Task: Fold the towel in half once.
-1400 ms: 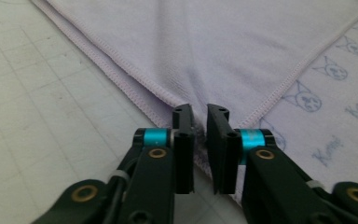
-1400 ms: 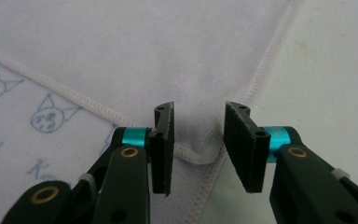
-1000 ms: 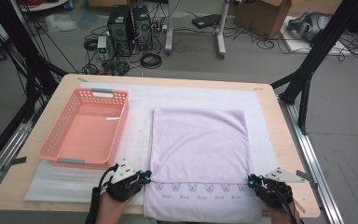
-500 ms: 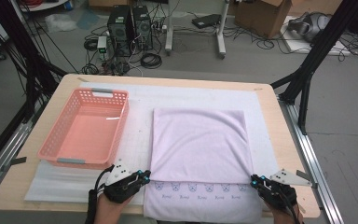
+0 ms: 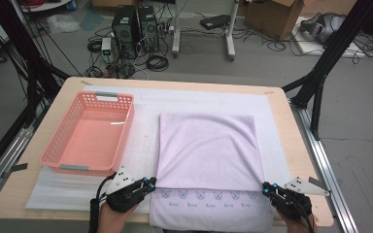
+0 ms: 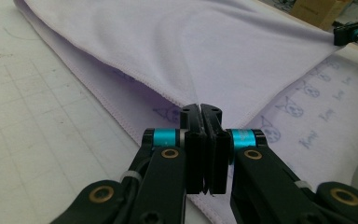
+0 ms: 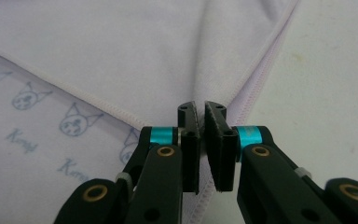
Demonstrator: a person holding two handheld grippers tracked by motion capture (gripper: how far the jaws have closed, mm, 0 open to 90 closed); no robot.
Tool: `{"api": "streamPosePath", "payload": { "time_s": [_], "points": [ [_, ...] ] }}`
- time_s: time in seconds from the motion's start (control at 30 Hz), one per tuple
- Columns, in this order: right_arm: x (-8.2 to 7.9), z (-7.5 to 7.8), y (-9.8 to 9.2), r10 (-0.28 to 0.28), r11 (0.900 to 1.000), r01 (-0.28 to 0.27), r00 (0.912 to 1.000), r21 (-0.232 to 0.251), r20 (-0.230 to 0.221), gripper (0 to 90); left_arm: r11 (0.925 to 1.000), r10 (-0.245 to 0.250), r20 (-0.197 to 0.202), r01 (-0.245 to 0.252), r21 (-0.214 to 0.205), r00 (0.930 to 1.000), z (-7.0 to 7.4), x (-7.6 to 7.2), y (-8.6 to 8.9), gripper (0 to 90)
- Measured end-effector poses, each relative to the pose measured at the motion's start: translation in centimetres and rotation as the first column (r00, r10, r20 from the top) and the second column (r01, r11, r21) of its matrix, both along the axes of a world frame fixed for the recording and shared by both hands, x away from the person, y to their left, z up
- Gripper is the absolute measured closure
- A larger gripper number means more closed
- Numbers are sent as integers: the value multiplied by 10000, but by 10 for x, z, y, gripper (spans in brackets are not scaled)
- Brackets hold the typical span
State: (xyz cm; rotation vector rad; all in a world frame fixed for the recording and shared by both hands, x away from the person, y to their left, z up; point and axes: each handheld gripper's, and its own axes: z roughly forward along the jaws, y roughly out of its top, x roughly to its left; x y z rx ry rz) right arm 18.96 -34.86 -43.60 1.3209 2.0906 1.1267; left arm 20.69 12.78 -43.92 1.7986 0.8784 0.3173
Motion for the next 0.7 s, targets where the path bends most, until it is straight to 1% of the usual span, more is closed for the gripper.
{"api": "streamPosePath", "payload": {
  "time_s": [0.03, 0.13, 0.17, 0.27, 0.33, 0.4, 0.53, 0.63, 0.7],
  "points": [
    [-2, 1, -1, 41, 10000, -41, 9999, -27, 96, 843, 10000, -47, 15, 47, 11, 10000, 0, -2, 0, 879],
    [-8, 2, -1, 60, 10000, -60, 9999, 45, 104, 843, 10000, -33, 32, 33, -74, 10000, 2, -7, 1, 879],
    [-10, 2, -1, 101, 9999, -101, 9998, 19, 172, 843, 9999, -38, 53, 39, -97, 10000, 2, -9, 1, 879],
    [-16, 4, -2, 66, 9999, -69, 9996, 79, 279, 843, 9995, 5, 81, -3, -305, 10000, 5, -14, 3, 879],
    [-20, 6, -2, 22, 9999, -26, 9996, 139, 286, 843, 9994, 23, 108, -19, -343, 9999, 5, -18, 4, 879],
    [-24, 6, -3, 45, 9999, -49, 9995, 122, 320, 843, 9996, -22, 137, 26, -265, 9999, 6, -23, 5, 879],
    [-32, 6, -3, 49, 9999, -53, 9994, 113, 335, 843, 9995, -87, 153, 92, -286, 9998, 7, -33, 4, 879],
    [-39, 5, -3, 25, 9999, -29, 9996, 142, 266, 843, 9995, -97, 146, 101, -306, 9998, 6, -40, 4, 879],
    [-43, 6, -4, 82, 9999, -85, 9994, 106, 332, 842, 9995, -81, 106, 84, -298, 9999, 5, -46, 4, 879]
  ]
}}
